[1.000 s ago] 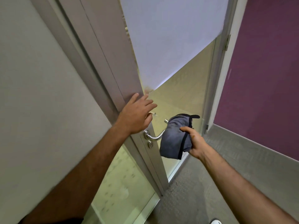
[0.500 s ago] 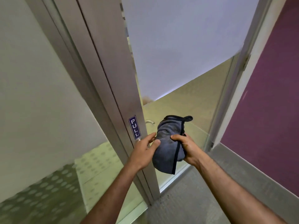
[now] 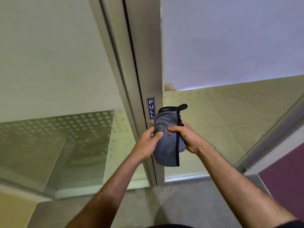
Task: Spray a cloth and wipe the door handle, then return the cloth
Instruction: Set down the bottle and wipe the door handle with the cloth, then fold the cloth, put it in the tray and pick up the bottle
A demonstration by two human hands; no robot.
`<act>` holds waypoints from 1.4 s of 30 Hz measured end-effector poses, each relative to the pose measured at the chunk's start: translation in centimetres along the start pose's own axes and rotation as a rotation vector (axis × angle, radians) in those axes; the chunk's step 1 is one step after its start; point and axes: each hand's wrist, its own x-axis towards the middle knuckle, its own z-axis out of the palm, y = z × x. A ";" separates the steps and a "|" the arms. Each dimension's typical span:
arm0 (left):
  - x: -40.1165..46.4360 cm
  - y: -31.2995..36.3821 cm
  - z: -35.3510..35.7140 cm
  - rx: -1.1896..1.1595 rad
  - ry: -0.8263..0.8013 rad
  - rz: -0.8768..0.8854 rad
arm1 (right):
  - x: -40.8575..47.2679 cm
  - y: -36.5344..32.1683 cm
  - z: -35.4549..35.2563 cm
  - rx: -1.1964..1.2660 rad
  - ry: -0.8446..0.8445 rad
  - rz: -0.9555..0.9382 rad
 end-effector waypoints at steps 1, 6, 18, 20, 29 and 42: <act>-1.0 -0.1 -0.3 -0.013 0.031 -0.005 | -0.2 0.1 0.5 -0.038 -0.025 0.000; -6.0 -0.7 -1.0 -0.007 0.166 0.002 | -2.7 1.1 3.1 -0.146 -0.080 -0.015; -25.5 -3.1 0.2 -0.151 0.406 0.032 | -15.8 5.2 9.1 -0.193 -0.366 -0.014; -28.5 -3.8 0.8 -0.192 0.433 0.033 | -18.3 6.1 9.8 -0.165 -0.373 -0.024; -39.3 -5.5 6.8 -0.306 0.529 0.024 | -27.4 8.9 10.8 -0.030 -0.496 -0.002; -48.2 -4.8 19.2 -0.341 0.713 0.092 | -38.1 8.8 5.9 -0.206 -0.811 0.008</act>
